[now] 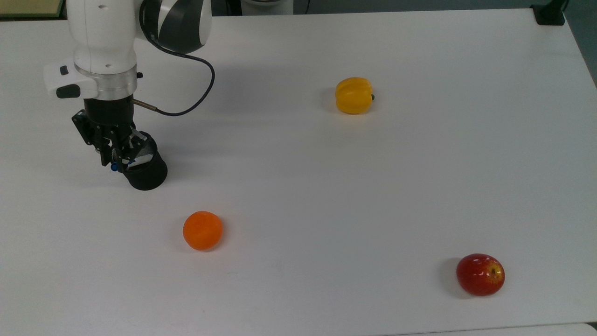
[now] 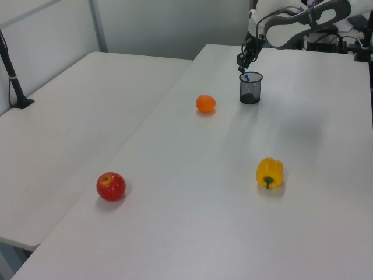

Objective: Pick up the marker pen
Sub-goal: 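Lower the gripper into the cup and close on the marker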

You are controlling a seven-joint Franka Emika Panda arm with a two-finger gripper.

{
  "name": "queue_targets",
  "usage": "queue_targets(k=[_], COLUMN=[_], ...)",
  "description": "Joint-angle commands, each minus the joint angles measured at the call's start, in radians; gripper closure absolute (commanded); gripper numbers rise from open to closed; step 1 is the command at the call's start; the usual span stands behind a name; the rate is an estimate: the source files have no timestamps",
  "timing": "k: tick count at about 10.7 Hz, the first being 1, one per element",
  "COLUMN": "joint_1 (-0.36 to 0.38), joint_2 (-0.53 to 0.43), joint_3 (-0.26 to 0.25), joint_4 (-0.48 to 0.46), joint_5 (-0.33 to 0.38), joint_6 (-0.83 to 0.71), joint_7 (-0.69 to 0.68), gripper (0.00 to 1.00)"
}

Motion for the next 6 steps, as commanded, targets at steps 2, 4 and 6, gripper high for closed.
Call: queue_targets(k=[2,4,6], joint_1=[0.006,0.007,0.007], joint_2=[0.005,0.004,-0.01], joint_3=[-0.002,-0.004,-0.002], joint_4=[-0.001,-0.001,0.002], joint_5=[-0.017,-0.016,-0.009], joint_6=[0.029,0.029,0.026], joint_7=[0.023,0.023,0.025], gripper=[0.82,0.85,0.87])
